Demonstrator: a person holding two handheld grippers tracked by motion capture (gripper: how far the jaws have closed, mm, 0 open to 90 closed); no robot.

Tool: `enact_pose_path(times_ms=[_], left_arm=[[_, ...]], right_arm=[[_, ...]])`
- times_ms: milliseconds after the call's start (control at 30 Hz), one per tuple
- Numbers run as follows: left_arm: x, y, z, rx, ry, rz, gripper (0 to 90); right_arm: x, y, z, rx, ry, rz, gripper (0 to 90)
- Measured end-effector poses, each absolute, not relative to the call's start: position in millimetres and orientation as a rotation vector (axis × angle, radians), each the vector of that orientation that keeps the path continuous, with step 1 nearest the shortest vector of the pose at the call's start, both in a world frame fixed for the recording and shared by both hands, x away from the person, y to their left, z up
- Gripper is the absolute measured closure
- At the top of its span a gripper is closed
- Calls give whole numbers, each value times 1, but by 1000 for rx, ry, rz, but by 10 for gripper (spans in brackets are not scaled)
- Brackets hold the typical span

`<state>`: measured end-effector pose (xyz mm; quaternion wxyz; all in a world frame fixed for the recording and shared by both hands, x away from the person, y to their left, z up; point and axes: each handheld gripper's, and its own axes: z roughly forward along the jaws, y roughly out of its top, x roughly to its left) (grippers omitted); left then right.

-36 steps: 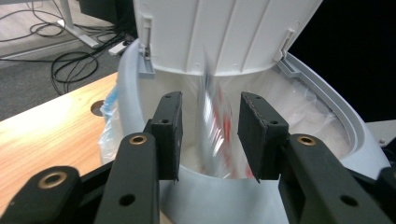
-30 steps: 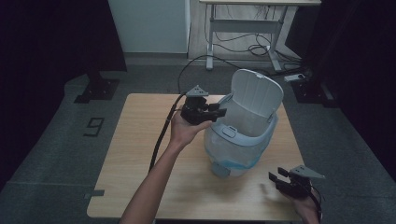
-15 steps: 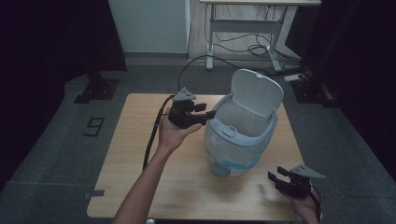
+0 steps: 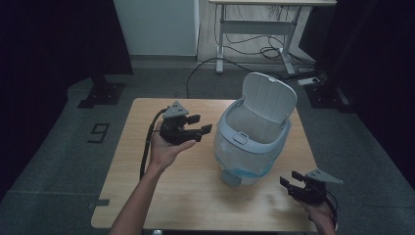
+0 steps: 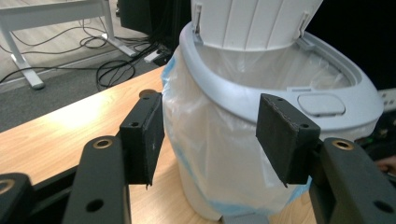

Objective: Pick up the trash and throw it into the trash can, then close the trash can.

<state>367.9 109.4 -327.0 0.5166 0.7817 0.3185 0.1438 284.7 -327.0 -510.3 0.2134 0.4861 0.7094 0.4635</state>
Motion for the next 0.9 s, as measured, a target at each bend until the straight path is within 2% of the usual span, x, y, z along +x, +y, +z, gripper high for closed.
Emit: enact_pose_path(times_ms=[100,267,500,700,800,900], left_arm=[[364,114,-331,1875,769,343,418],[359,121,-341,1883,783,344,409],[356,130,-350,1893,800,347,406],[356,136,-355,1883,818,340,406],[356,138,-357,1885,822,337,405],[355,141,-359,1888,832,336,405]], right_arm=[[287,-327,-501,1327,1975,1296,356],[291,-330,-466,1282,1930,1370,326],[307,-327,-400,1183,1900,1449,272],[329,-310,-345,1093,1884,1474,263],[348,-300,-326,1087,1881,1483,256],[356,-296,-322,1084,1885,1490,250]])
